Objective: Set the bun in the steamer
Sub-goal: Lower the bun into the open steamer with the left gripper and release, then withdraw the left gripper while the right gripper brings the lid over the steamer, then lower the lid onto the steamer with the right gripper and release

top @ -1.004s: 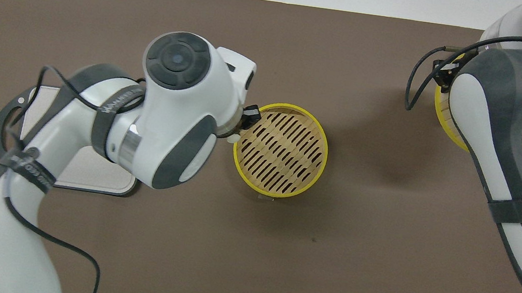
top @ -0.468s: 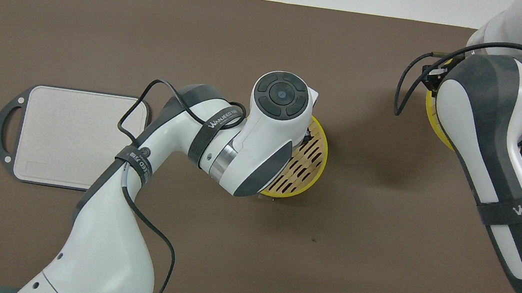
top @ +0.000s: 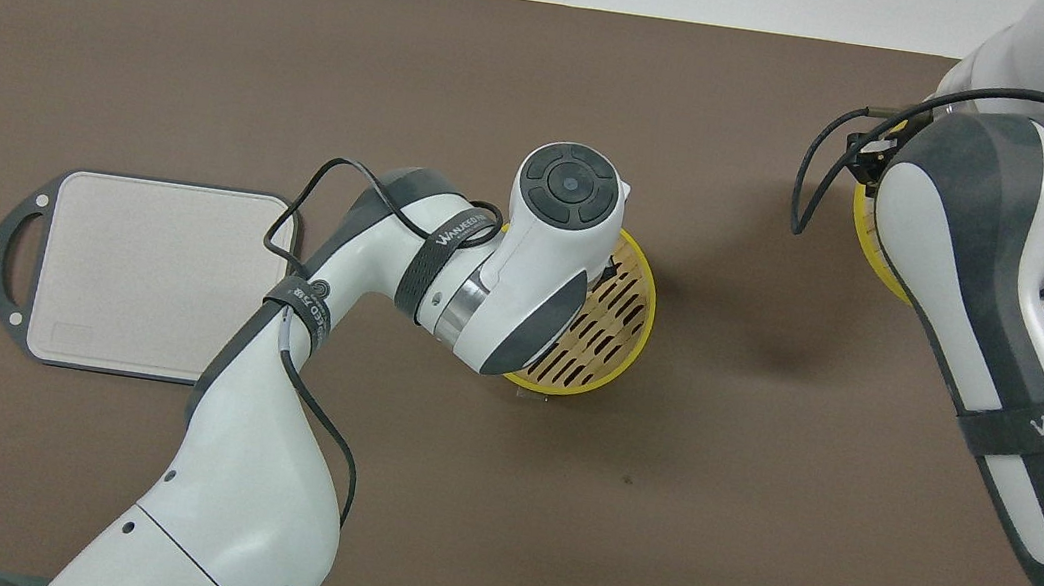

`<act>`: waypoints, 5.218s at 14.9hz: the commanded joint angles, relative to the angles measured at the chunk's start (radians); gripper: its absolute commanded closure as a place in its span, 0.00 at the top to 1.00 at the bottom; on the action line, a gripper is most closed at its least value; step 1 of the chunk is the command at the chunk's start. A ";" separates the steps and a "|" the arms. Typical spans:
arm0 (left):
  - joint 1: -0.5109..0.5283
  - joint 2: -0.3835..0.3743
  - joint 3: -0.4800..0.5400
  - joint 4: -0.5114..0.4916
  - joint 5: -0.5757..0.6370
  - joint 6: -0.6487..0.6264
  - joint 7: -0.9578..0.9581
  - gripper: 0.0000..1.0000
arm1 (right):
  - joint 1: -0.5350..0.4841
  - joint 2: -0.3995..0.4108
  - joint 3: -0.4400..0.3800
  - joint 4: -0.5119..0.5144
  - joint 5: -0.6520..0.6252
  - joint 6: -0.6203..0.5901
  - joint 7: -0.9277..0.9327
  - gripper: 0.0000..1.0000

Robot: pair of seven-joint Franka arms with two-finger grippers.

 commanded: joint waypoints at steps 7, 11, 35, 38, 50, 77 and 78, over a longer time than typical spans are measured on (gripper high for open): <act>-0.018 0.019 0.009 0.024 0.006 0.008 -0.002 0.99 | -0.006 -0.038 0.006 -0.048 0.005 0.024 -0.011 0.00; -0.015 0.013 0.020 0.045 0.007 -0.054 -0.002 1.00 | -0.004 -0.044 0.006 -0.057 0.005 0.029 -0.012 0.00; 0.617 -0.527 0.075 -0.295 0.015 -0.363 0.892 1.00 | 0.482 0.213 -0.003 0.120 0.021 0.167 0.747 0.00; 0.712 -0.553 0.000 -0.312 0.021 -0.384 0.961 1.00 | 0.526 0.244 -0.003 0.120 -0.009 0.182 0.785 0.00; 0.700 -0.634 -0.036 -0.393 0.069 -0.363 0.998 1.00 | 0.562 0.258 0.002 0.101 -0.016 0.246 0.791 0.00; 0.714 -0.649 -0.031 -0.326 0.067 -0.262 0.983 1.00 | 0.534 0.178 0.000 -0.017 -0.026 0.289 0.788 0.00; 0.712 -0.649 -0.031 -0.326 0.067 -0.257 0.986 1.00 | 0.536 0.172 0.000 -0.023 -0.026 0.289 0.788 0.00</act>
